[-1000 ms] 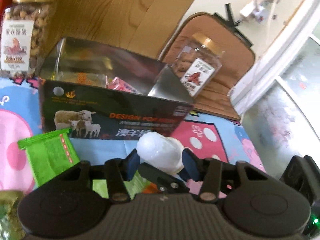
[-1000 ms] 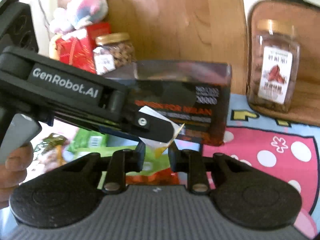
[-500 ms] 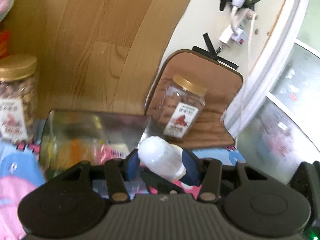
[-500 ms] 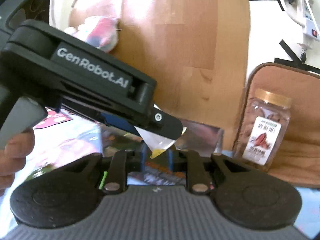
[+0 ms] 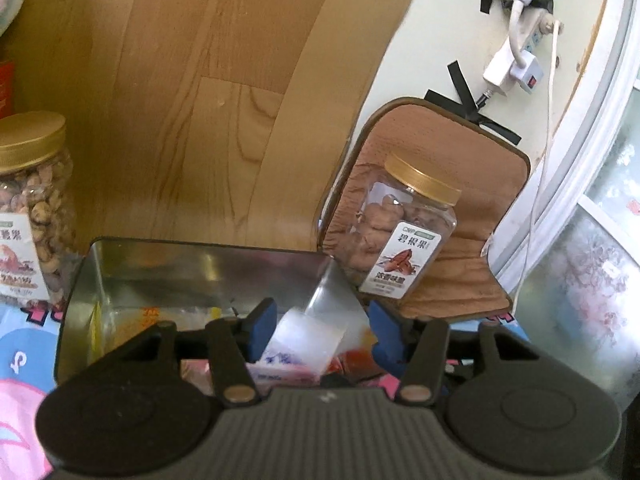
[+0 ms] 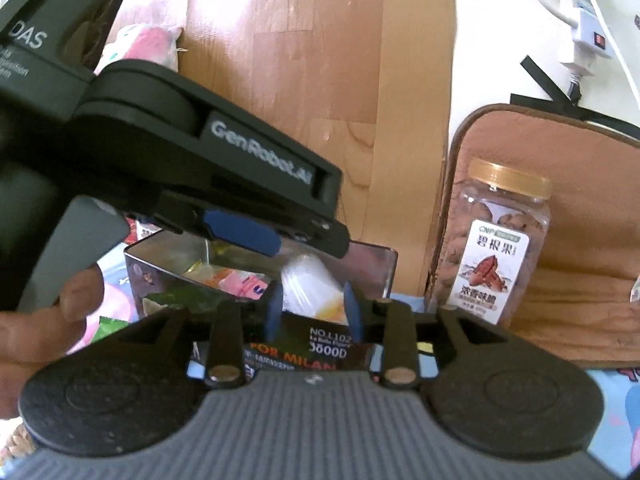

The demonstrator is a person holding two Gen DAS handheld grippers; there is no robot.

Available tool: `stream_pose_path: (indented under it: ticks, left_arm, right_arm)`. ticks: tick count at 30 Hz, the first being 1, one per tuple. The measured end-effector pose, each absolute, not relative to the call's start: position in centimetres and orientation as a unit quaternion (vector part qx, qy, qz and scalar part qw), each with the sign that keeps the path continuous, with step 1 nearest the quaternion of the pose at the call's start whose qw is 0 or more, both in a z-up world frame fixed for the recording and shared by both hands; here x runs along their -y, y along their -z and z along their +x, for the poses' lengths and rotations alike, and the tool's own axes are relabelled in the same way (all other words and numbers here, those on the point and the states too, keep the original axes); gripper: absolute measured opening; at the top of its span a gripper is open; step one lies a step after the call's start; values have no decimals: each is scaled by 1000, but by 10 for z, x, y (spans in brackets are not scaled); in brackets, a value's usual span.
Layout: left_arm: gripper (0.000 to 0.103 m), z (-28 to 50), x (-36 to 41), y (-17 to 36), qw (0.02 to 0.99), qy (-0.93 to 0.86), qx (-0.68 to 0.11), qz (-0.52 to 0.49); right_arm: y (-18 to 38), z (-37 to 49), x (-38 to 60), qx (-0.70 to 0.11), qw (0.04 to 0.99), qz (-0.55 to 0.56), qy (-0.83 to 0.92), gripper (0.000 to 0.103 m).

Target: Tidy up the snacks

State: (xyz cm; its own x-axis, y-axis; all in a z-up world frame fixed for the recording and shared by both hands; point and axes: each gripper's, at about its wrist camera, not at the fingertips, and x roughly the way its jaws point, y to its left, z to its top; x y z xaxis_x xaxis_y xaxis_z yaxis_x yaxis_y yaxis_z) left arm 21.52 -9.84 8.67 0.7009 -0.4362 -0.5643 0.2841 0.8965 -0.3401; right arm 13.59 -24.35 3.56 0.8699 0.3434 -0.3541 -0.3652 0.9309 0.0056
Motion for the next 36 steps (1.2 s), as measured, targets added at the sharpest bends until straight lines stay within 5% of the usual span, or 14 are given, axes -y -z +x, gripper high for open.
stream_pose_path:
  ticks: [15,36]
  left_arm:
    - [52,79,64,-68,935,117,-333,-36]
    - [52,-13,26,-43,945,55,-321,-26]
  right_arm:
    - [-8,23,270,-208,954,113,-184,36]
    - [-12,-52,254,-194,947,199,-158,42]
